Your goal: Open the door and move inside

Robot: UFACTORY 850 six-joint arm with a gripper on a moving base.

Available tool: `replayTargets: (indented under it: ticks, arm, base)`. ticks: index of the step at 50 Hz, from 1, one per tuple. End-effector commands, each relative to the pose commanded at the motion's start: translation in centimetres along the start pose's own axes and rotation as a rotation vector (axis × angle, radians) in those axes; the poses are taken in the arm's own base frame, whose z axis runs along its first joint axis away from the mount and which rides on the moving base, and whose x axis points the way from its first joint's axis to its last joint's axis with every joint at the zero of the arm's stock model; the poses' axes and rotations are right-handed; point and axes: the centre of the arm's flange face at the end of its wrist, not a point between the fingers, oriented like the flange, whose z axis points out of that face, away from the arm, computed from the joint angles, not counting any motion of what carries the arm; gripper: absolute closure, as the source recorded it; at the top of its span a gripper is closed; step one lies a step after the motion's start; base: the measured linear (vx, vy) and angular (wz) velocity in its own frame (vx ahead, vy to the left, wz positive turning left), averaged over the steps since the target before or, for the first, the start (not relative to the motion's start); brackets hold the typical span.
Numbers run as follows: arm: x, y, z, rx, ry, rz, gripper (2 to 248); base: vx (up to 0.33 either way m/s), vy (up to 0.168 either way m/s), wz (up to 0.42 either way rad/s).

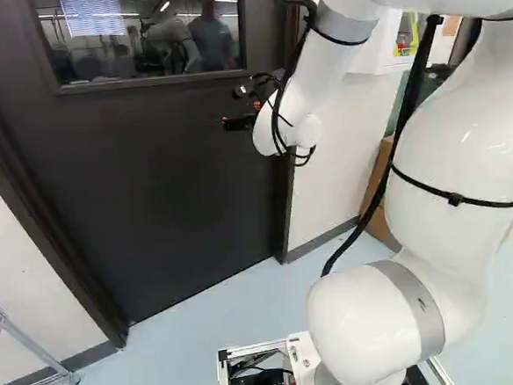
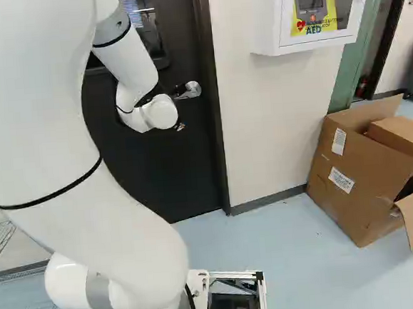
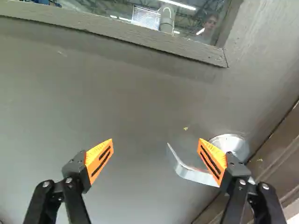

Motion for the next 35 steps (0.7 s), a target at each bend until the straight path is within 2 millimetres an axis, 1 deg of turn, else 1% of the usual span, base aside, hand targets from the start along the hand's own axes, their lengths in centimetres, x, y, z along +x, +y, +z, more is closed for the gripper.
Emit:
replayTargets:
  ticks: [11,35]
  arm:
    - [-1.1,-0.2,0.3,0.006,-0.022,0.007,3]
    - [-3.6,-0.4,1.7,0.017,-0.071,0.023,3]
  base:
    - [0.0,0.0,0.0]
    - [0.0,0.0,0.0]
